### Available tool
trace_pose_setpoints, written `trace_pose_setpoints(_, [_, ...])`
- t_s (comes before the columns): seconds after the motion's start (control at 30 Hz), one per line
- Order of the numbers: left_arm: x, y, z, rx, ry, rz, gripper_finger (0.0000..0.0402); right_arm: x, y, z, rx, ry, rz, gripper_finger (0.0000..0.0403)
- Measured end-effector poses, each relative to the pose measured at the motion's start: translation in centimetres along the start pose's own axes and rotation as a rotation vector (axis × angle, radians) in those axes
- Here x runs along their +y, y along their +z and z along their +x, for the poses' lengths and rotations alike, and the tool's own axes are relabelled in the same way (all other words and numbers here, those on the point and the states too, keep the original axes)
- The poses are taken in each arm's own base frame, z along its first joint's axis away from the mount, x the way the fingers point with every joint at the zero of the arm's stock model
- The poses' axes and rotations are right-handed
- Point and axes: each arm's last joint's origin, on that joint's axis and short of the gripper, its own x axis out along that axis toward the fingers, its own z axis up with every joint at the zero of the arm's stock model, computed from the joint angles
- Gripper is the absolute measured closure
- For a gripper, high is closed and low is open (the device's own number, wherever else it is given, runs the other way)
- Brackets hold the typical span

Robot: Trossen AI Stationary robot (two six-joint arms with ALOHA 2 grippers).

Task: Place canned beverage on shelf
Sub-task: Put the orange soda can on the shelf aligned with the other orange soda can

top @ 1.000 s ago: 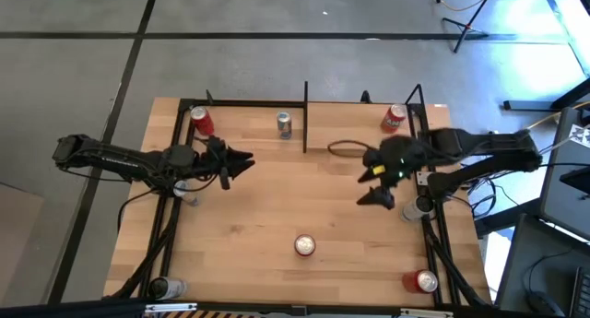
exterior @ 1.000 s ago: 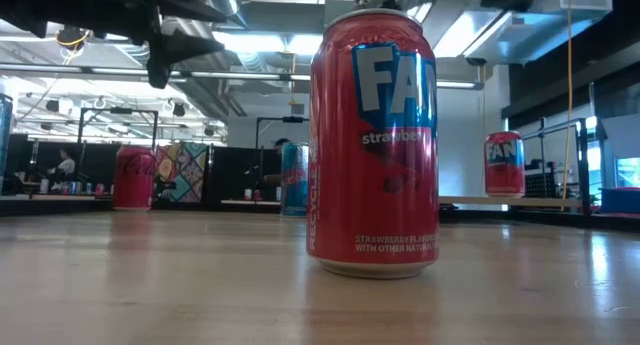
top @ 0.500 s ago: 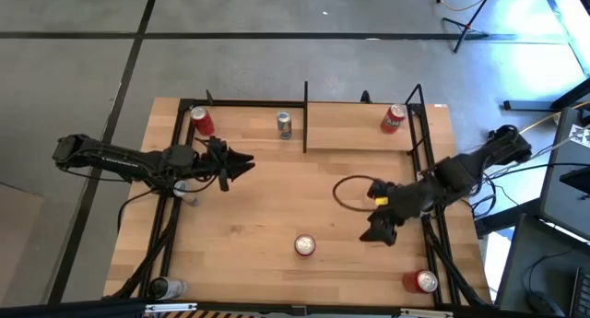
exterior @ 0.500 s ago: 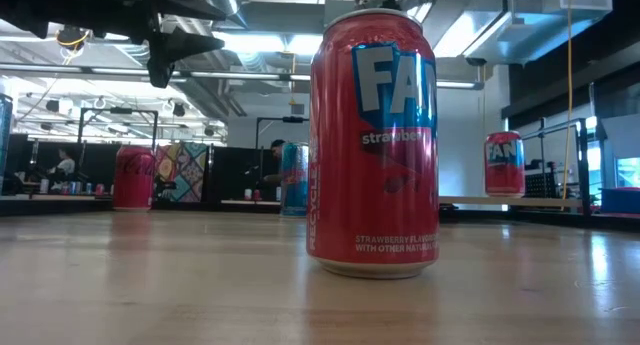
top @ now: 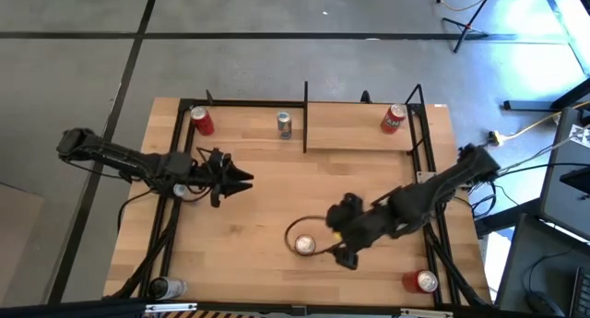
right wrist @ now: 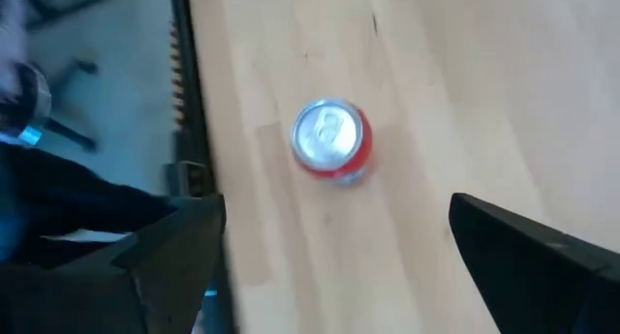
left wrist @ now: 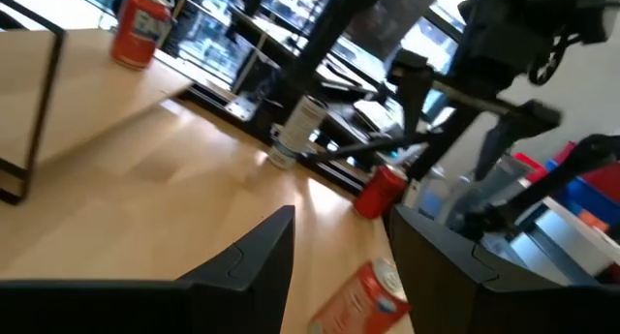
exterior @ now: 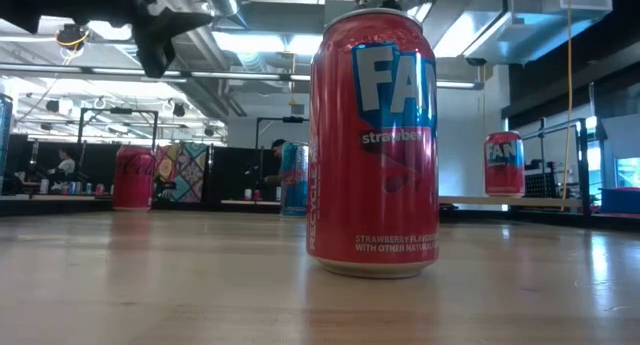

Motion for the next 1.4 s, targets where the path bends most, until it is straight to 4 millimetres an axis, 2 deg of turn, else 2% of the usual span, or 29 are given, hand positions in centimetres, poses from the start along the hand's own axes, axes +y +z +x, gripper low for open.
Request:
trace_pose_setpoints(0.23, [-0.7,-0.6,-0.2,0.013,-0.004,0.005,0.0237,1.3,0.2,5.5,-0.007,-0.042,-0.174,0.0017])
trace_pose_setpoints(0.5, [-1.1,-0.9,-0.3,0.032,-0.026,0.001,0.0237,1.7,0.1,9.9,-0.016,-0.11,-0.307,0.0017])
trace_pose_setpoints(0.8, [-1.2,-0.9,-0.3,0.035,-0.031,0.0,0.0237,0.9,0.4,12.8,0.032,-0.098,-0.314,0.0017])
trace_pose_setpoints(1.03, [-1.2,-0.9,-0.3,0.035,-0.031,-0.001,0.0237,0.2,-0.4,13.7,0.094,-0.089,-0.333,0.002])
trace_pose_setpoints(1.13, [-1.2,-0.9,-0.3,0.035,-0.031,-0.001,0.0237,0.3,-0.3,13.7,0.086,-0.083,-0.35,0.0045])
trace_pose_setpoints(1.4, [-1.1,-0.9,-0.3,0.022,-0.012,-0.001,0.0237,0.1,-0.3,14.1,0.11,-0.082,-0.367,0.017])
